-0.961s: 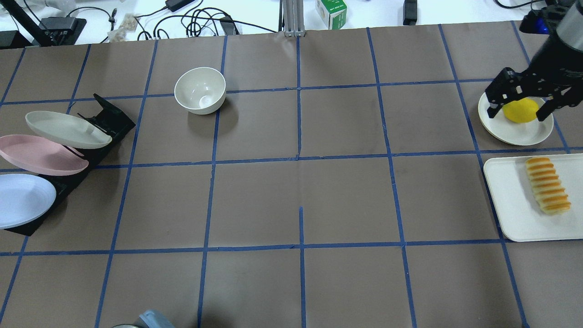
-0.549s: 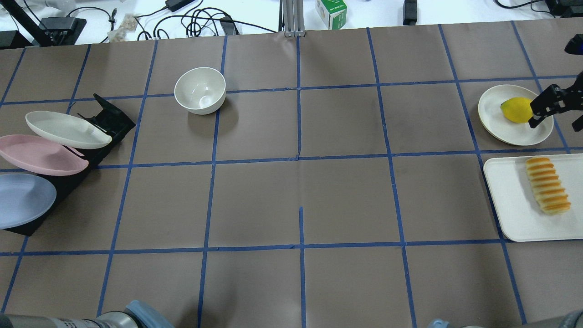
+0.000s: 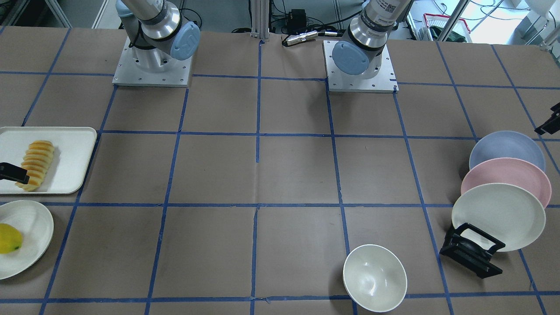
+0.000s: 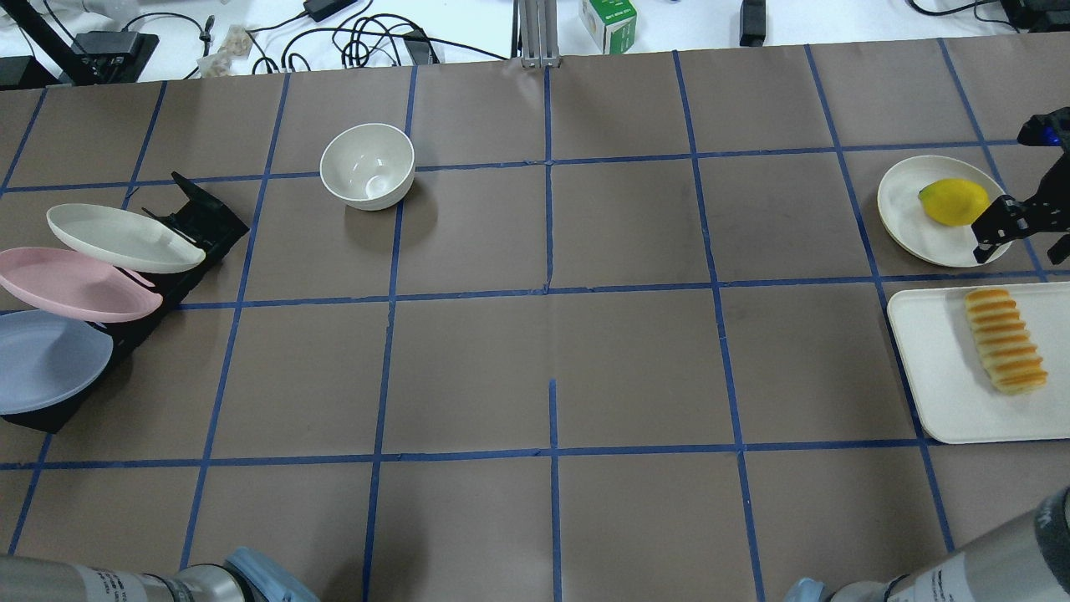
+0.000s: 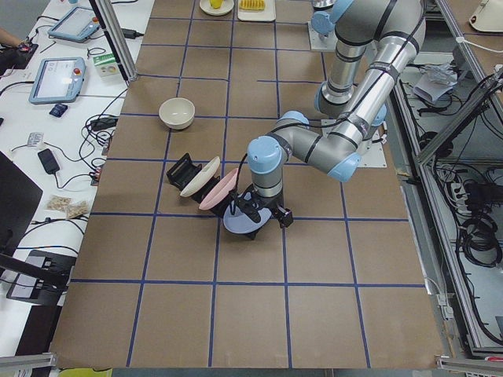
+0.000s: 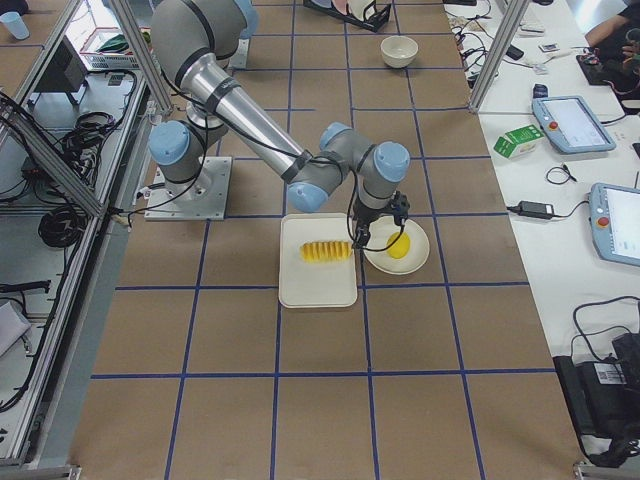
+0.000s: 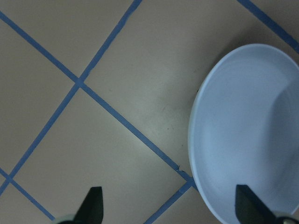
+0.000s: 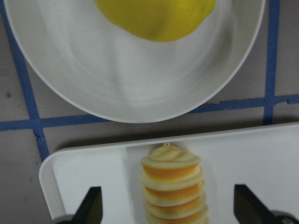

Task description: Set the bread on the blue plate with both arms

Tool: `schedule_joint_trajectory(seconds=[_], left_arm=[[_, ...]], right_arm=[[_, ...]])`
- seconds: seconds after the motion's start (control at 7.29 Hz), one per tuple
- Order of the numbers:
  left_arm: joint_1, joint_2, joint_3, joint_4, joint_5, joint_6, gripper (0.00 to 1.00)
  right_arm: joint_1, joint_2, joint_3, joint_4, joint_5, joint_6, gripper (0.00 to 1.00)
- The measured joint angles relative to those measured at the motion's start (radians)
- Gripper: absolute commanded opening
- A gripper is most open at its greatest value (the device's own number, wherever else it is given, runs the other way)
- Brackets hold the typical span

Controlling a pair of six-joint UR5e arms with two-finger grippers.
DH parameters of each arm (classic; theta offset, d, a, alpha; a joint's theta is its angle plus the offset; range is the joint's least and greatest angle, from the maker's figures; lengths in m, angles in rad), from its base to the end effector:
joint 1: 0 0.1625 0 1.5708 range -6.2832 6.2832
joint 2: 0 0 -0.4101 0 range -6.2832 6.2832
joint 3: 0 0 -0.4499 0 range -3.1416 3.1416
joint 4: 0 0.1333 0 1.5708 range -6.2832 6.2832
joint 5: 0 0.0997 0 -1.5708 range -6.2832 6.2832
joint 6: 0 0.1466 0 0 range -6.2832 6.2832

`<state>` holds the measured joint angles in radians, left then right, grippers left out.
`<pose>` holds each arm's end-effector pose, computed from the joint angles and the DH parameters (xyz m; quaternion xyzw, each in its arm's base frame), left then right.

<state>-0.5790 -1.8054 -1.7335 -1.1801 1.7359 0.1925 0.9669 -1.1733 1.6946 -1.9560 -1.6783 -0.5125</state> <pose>0.4499 -0.4246 0.2420 -0.3875 0.9182 0.0488 0.0666 -0.2598 -0.5836 0.1586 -0.0419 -0.9954 -0.0860 0.0095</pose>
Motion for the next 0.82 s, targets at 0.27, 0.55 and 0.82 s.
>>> schedule_joint_trajectory(seconds=[0.27, 0.55, 0.82], left_arm=[[-0.001, -0.034, 0.004, 0.004, -0.044, -0.028, 0.98], [-0.002, -0.070, 0.001, 0.031, -0.059, -0.030, 0.94], [-0.002, -0.114, 0.000, 0.074, -0.068, -0.030, 0.66]], right_arm=[[0.000, 0.021, 0.049, -0.013, -0.032, -0.001, 1.00], [0.000, 0.037, 0.065, -0.018, -0.113, -0.003, 1.00], [0.000, 0.057, 0.075, -0.020, -0.132, 0.000, 0.98]])
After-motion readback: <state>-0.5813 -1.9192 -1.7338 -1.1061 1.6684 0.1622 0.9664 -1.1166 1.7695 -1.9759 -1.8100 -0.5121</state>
